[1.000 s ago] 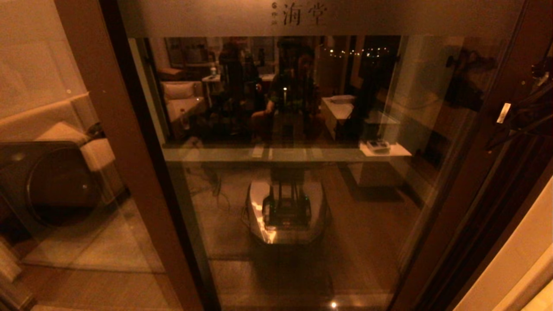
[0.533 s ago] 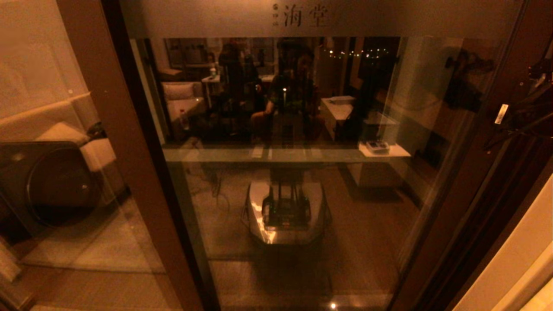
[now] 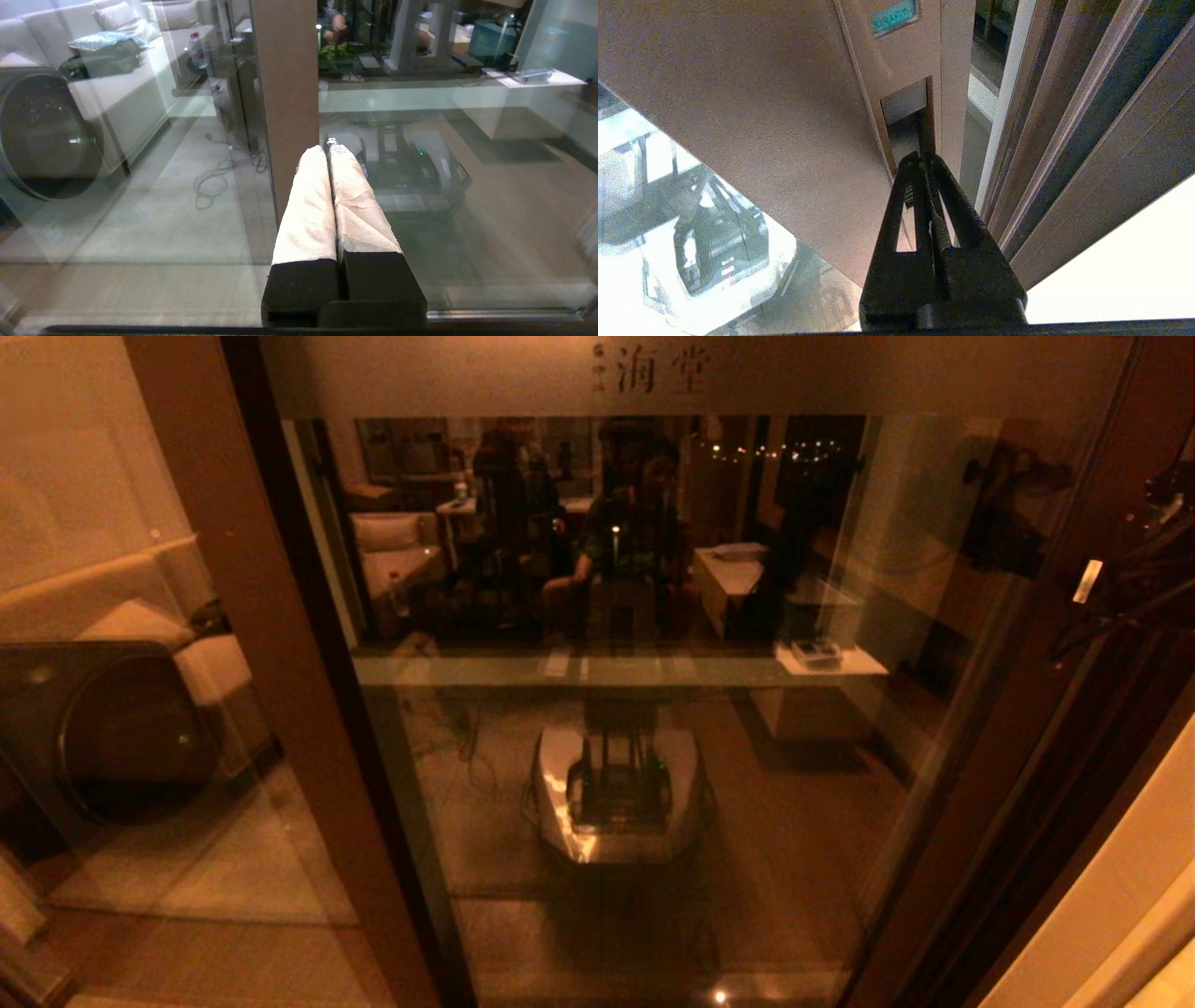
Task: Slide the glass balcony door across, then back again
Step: Close the slid door
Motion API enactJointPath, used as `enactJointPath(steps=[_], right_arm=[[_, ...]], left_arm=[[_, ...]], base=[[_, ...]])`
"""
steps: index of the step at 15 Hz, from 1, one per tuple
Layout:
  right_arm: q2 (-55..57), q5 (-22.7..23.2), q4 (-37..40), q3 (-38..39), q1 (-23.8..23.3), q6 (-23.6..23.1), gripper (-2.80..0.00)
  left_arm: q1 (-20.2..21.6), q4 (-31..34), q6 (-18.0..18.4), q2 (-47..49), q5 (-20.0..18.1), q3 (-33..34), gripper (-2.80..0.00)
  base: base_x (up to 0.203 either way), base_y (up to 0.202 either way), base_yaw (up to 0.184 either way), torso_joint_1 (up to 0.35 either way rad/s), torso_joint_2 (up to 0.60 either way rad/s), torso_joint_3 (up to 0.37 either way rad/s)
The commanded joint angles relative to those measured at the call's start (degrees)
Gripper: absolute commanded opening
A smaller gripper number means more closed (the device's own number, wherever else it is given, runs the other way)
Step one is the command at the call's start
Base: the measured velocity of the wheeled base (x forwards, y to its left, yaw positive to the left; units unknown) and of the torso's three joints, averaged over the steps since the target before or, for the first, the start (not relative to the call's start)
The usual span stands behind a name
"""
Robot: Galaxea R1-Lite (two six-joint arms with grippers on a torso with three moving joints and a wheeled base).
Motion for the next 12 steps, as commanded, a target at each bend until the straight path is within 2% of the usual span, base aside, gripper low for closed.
enactJointPath(steps=[1,12], right_arm=[[0.09,-0.28,-0.34,-0.15,-0.19,0.04,-2.80],[0.50,-0.19,-0.34,-0.67,-0.98,-0.49,-2.80]], left_arm=[[0.01,-0.05,0.01,0.07,0.00,1.94,-2.80],[0.01,-0.05,0.01,0.07,0.00,1.98,-2.80]], base=[[0.000,0.000,0.000,0.000,0.00,0.000],[0.000,0.000,0.000,0.000,0.00,0.000]])
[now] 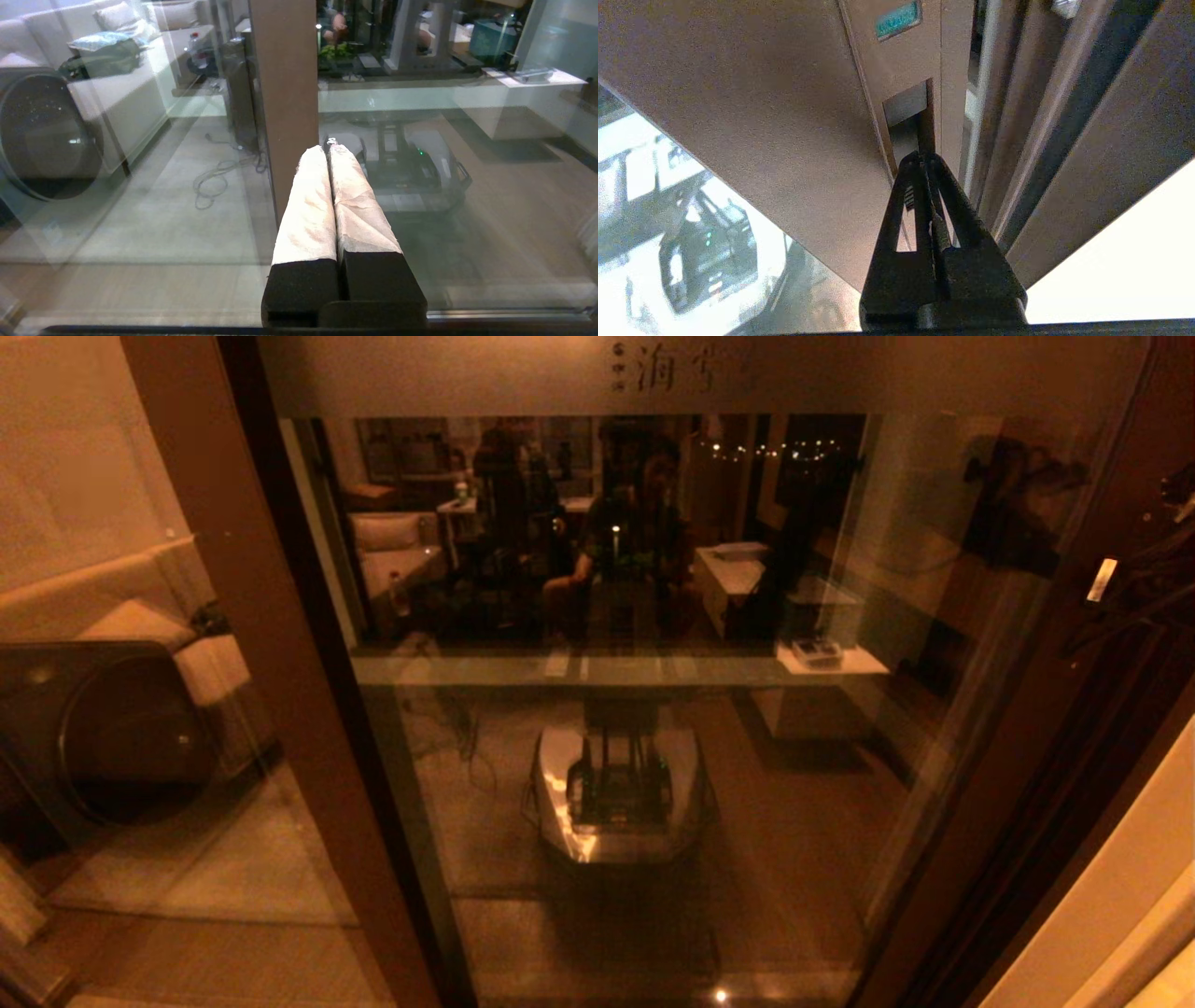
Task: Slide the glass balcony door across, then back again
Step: Close the slid door
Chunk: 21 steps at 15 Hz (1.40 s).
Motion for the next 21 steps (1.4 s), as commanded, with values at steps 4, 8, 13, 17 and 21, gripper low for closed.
enactJointPath(steps=[4,8,13,17,21], right_arm=[[0.16,0.20,0.29,-0.58,-0.70,-0.05,-2.80],[0.74,0.20,0.32,-1.44,-1.67,-0.05,-2.80],[1.55,0.20,0.47,-2.43,-2.46,-0.05,-2.80],[2.34,0.20,0.47,-3.08,-2.76,-0.23,-2.80],[2.51,0.20,0.55,-3.57,-3.20,-0.23,-2.80]], left_arm=[[0.01,-0.05,0.04,0.07,-0.01,1.94,-2.80],[0.01,-0.05,0.04,0.07,-0.01,2.02,-2.80],[0.01,-0.05,0.04,0.07,-0.01,1.98,-2.80],[0.01,-0.05,0.04,0.07,-0.01,2.02,-2.80],[0.01,-0.05,0.04,0.07,-0.01,1.99,-2.80]], base=[[0.000,0.000,0.000,0.000,0.00,0.000],[0.000,0.000,0.000,0.000,0.00,0.000],[0.000,0.000,0.000,0.000,0.00,0.000],[0.000,0.000,0.000,0.000,0.00,0.000],[0.000,0.000,0.000,0.000,0.00,0.000]])
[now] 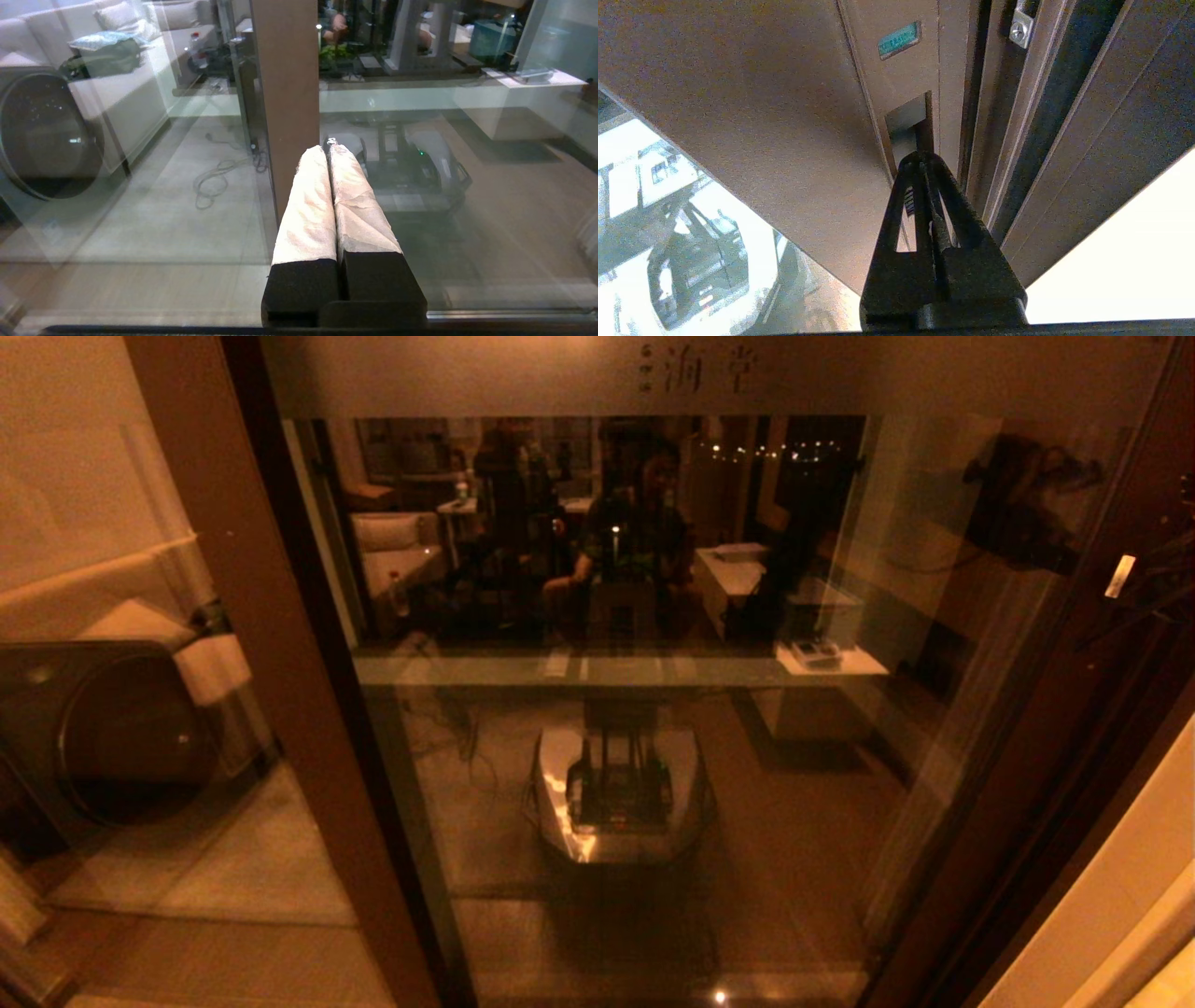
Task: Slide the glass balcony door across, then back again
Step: Close the slid door
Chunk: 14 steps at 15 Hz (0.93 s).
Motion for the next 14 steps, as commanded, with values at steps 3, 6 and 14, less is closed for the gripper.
enactJointPath(steps=[3,6,14], right_arm=[[0.87,-0.18,-0.22,-0.69,-0.35,0.05,-2.80],[1.40,-0.18,-0.21,-1.38,-0.95,0.05,-2.80],[1.76,-0.18,-0.08,-2.08,-1.34,0.05,-2.80]], left_arm=[[0.01,-0.05,0.02,0.07,0.00,2.02,-2.80],[0.01,-0.05,0.02,0.07,0.00,1.95,-2.80],[0.01,-0.05,0.02,0.07,0.00,1.93,-2.80]], base=[[0.000,0.000,0.000,0.000,0.00,0.000],[0.000,0.000,0.000,0.000,0.00,0.000],[0.000,0.000,0.000,0.000,0.00,0.000]])
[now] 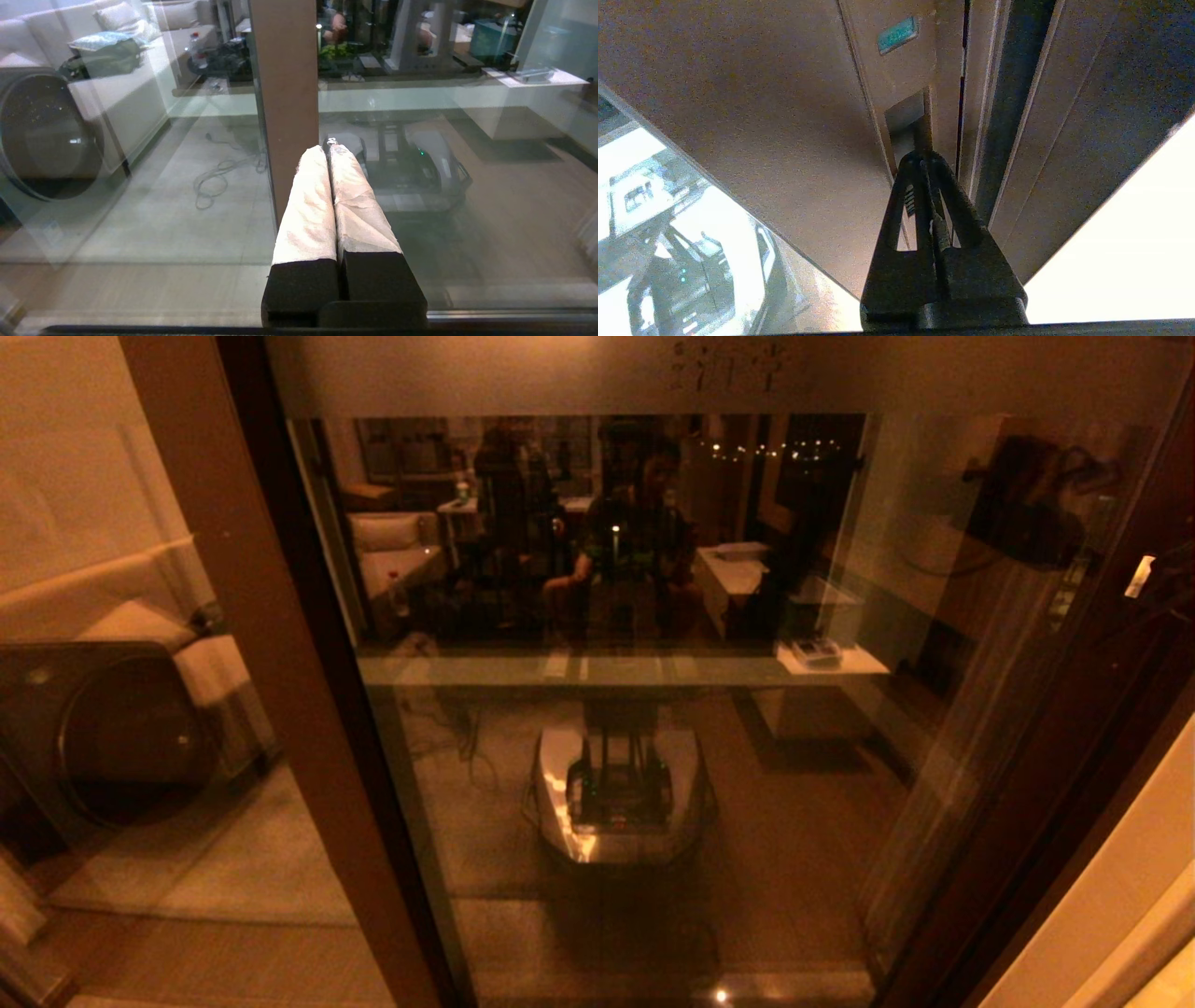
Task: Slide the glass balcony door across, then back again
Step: Close the slid door
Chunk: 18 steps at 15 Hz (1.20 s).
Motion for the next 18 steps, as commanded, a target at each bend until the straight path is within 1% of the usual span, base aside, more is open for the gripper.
enactJointPath(steps=[1,3,18], right_arm=[[0.55,0.11,0.27,-0.67,-0.31,0.03,-2.80],[0.94,0.20,0.91,-1.66,-0.98,0.03,-2.80],[1.41,0.20,1.33,-2.77,-1.77,0.03,-2.80]], left_arm=[[0.01,-0.05,0.04,0.07,0.00,1.96,-2.80],[0.01,-0.05,0.04,0.07,0.00,1.97,-2.80],[0.01,-0.05,0.04,0.07,0.00,2.00,-2.80]], base=[[0.000,0.000,0.000,0.000,0.00,0.000],[0.000,0.000,0.000,0.000,0.00,0.000],[0.000,0.000,0.000,0.000,0.00,0.000]])
